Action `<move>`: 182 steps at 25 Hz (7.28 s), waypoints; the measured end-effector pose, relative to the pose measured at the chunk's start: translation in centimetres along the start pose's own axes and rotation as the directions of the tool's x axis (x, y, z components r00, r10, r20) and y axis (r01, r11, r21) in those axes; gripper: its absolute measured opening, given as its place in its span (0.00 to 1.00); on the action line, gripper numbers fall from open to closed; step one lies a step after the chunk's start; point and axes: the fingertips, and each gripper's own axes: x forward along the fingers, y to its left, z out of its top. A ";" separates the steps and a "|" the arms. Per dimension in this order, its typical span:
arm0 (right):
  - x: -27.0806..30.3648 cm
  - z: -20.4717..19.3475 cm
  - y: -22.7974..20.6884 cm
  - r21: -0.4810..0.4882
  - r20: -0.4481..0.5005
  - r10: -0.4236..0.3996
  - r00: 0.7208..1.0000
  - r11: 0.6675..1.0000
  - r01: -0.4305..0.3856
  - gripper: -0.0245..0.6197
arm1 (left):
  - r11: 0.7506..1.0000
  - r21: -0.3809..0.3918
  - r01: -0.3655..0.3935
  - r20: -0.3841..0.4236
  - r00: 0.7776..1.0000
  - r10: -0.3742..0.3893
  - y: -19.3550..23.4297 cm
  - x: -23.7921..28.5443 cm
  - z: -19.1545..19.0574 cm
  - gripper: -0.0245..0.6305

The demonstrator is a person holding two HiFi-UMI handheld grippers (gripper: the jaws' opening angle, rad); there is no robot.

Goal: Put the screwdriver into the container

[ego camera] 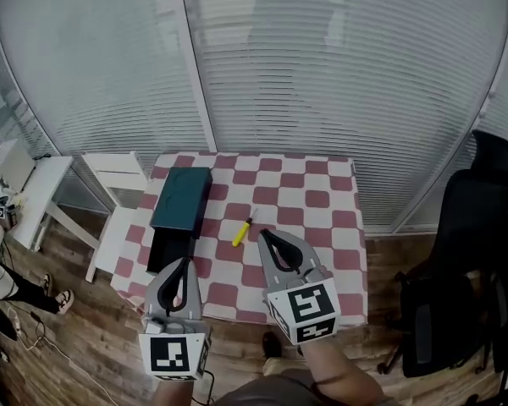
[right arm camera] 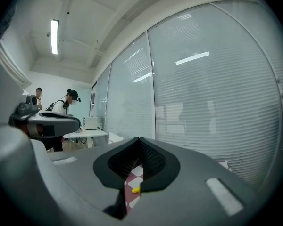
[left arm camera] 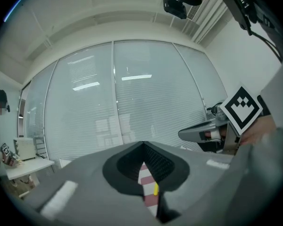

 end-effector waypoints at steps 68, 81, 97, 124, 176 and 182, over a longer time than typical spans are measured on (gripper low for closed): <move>16.6 -25.5 -0.4 0.220 -0.684 -0.115 0.721 0.909 0.354 0.29 | 0.935 -0.099 0.341 -0.063 0.935 -0.348 11.2 20.5 -9.3 0.04; 16.5 -22.6 -0.6 0.220 -0.607 -0.116 0.786 0.926 0.306 0.19 | 0.949 -0.090 0.303 -0.047 0.950 -0.308 11.0 19.1 -8.5 0.04; 15.0 0.5 3.3 0.140 -0.173 0.017 0.985 0.990 0.008 0.19 | 0.991 -0.034 0.130 0.094 0.987 -0.127 11.7 14.2 -0.7 0.04; 10.9 3.5 8.9 0.066 -0.094 0.324 0.941 0.946 -0.318 0.19 | 0.987 0.004 -0.159 0.069 0.985 0.159 11.2 5.5 0.3 0.04; 14.2 -18.0 20.7 0.179 -0.574 0.011 0.819 0.978 0.112 0.19 | 0.943 -0.157 0.295 -0.006 0.954 -0.300 20.7 5.3 -12.1 0.04; 15.9 -19.8 20.7 0.184 -0.632 0.042 0.774 0.978 0.098 0.19 | 0.948 -0.168 0.271 -0.021 0.960 -0.279 22.3 7.2 -13.0 0.04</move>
